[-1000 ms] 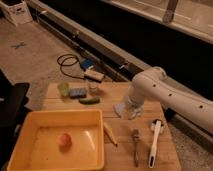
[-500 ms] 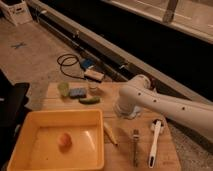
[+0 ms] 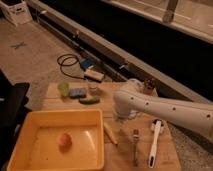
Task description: Place banana in plastic cup
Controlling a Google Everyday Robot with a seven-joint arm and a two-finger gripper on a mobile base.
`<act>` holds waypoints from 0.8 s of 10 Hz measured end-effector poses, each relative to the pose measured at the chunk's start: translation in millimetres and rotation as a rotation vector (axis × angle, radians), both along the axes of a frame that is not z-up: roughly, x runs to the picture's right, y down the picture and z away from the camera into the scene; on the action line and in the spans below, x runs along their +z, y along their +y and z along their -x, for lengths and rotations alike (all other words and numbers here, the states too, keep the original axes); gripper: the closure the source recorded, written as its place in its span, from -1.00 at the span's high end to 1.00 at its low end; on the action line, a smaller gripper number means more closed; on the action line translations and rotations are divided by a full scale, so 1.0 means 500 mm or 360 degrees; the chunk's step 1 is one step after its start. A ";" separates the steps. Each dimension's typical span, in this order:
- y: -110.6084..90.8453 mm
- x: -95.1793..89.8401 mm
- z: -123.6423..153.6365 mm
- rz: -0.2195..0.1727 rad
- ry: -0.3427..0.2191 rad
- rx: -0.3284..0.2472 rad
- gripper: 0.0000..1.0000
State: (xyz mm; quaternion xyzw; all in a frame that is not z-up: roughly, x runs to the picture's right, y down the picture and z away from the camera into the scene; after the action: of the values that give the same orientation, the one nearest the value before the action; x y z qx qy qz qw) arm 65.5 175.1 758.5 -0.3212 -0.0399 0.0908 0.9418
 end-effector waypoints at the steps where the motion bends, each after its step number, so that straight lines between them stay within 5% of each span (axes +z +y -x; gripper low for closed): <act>1: 0.000 0.000 0.000 0.0000 0.0000 0.0000 0.30; 4: 0.005 0.012 -0.005 0.0020 0.0002 0.0066 0.30; 8: 0.030 0.037 -0.032 0.0098 0.0026 0.0331 0.30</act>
State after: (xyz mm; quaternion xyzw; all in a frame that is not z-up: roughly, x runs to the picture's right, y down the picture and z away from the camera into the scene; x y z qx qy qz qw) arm 81.3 190.1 777.1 -0.3435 -0.0626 0.1919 0.9172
